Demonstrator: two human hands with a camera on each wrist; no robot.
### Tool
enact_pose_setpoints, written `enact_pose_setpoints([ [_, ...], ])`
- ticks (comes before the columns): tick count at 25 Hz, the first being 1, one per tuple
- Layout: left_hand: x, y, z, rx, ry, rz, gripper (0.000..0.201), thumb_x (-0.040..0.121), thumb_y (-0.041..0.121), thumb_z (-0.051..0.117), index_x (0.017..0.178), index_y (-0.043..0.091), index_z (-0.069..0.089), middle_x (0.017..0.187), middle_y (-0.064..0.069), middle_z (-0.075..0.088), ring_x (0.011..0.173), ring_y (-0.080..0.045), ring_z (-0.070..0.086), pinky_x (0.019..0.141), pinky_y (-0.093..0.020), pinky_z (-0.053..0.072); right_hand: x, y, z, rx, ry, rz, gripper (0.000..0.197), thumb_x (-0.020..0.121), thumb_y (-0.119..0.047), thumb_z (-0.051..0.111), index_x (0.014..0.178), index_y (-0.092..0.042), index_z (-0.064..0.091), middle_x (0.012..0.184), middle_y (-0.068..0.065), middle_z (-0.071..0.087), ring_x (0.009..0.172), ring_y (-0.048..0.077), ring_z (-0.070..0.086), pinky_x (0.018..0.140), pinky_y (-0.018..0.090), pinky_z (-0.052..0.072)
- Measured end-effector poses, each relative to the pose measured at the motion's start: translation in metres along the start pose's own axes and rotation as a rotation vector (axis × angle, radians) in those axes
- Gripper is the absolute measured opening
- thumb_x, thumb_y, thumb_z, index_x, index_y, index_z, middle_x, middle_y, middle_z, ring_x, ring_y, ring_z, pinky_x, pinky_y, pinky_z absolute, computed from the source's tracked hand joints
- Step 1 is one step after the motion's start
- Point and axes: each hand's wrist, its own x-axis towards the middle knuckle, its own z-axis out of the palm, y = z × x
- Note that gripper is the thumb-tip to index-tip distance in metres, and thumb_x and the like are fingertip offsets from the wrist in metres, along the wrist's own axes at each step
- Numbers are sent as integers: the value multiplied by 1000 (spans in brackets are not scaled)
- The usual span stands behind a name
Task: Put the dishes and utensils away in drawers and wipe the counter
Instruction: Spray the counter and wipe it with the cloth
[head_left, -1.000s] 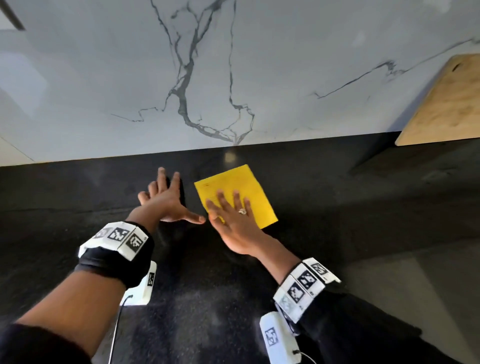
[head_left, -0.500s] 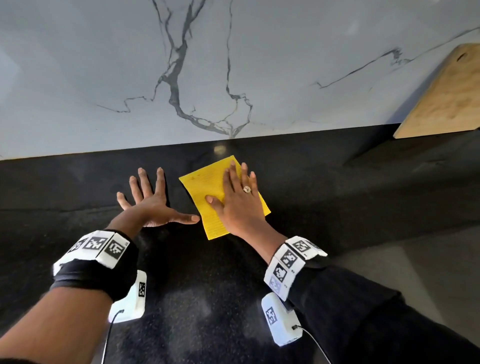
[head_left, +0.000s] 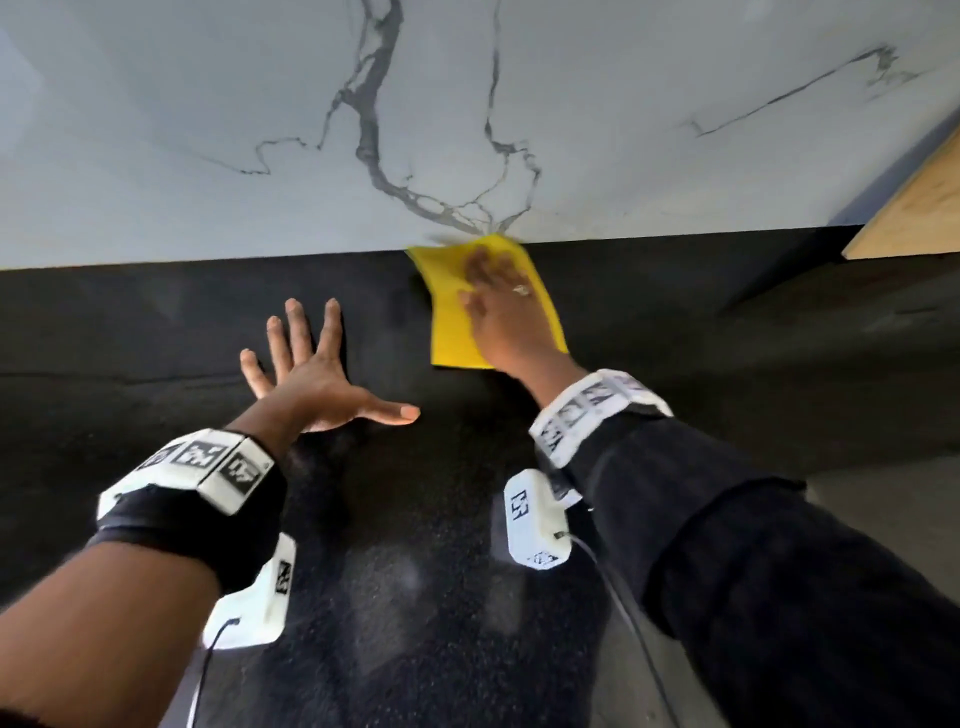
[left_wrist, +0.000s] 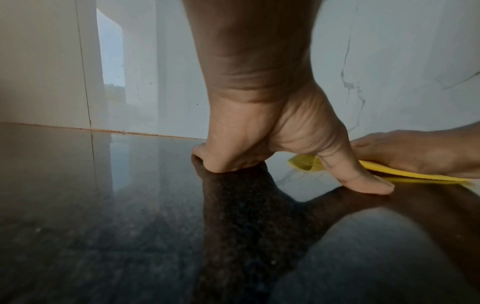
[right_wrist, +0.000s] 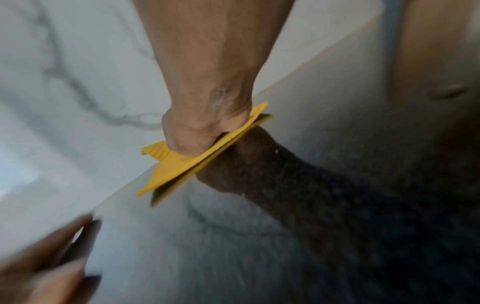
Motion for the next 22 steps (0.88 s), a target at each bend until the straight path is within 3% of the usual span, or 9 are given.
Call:
enact_pose_setpoints([
  [5, 2, -2, 1, 9, 10, 40, 160, 33, 87, 72, 147, 37, -28, 150, -1, -45, 138, -21, -42, 111, -59, -22, -17, 79, -23, -3, 146, 474, 50, 106, -24, 27, 153, -7, 24, 162, 10, 18, 149, 35, 13, 121, 41, 10],
  [8, 4, -3, 1, 26, -26, 37, 160, 37, 86, 73, 146, 33, -33, 148, -5, -47, 136, -26, -44, 109, -61, -23, 1, 38, -14, 39, 131, 599, 50, 105, -24, 26, 153, -11, 23, 163, 9, 16, 149, 36, 10, 120, 44, 8],
  [11, 3, -3, -3, 32, -30, 48, 165, 37, 79, 79, 146, 29, -34, 150, -5, -44, 138, -26, -41, 110, -60, -21, 16, -64, 15, 32, -2, 245, 46, 102, -22, 35, 148, -14, 38, 154, 13, 36, 143, 33, 29, 115, 39, 21],
  [13, -3, -10, -11, -17, -47, 89, 171, 34, 69, 87, 147, 24, -32, 154, -2, -39, 141, -22, -36, 112, -57, -19, -1, -117, 34, -45, -151, -129, 54, 102, -31, 39, 154, -19, 26, 161, 7, 25, 149, 31, 16, 119, 41, 13],
  [15, -11, -19, -21, -130, -113, 166, 173, 28, 71, 85, 149, 26, -29, 156, 3, -34, 142, -16, -33, 113, -54, -20, -30, -108, 29, 1, -236, -402, 55, 103, -28, 42, 154, -20, 25, 163, 2, 18, 150, 25, 6, 121, 39, 4],
  [16, -15, -21, -24, -165, -136, 185, 173, 24, 79, 80, 149, 28, -28, 157, 5, -33, 142, -13, -32, 114, -52, -20, -43, -81, 19, 85, -199, -432, 51, 103, -19, 42, 152, -18, 31, 161, 2, 23, 148, 19, 9, 120, 33, 3],
  [18, -21, -18, -26, -113, -128, 171, 165, 29, 90, 67, 152, 27, -23, 159, 4, -29, 144, -15, -28, 117, -51, -16, -62, 1, 1, 201, -55, -309, 46, 98, -10, 41, 145, -11, 43, 153, 11, 39, 144, 20, 22, 120, 26, 6],
  [19, -24, -15, -22, -61, -101, 162, 158, 33, 88, 63, 153, 26, -19, 160, 1, -27, 146, -18, -25, 119, -51, -12, -67, 46, -10, 207, 27, -168, 46, 97, -12, 40, 143, -10, 44, 149, 16, 42, 144, 28, 28, 121, 31, 11],
  [22, -44, -9, -6, 91, -127, 281, 144, 45, 82, 65, 154, 29, -13, 159, 2, -29, 145, -23, -29, 119, -47, -9, -81, 112, -32, 230, 131, 334, 50, 98, -7, 39, 147, -13, 38, 155, 17, 33, 145, 40, 25, 121, 43, 16],
])
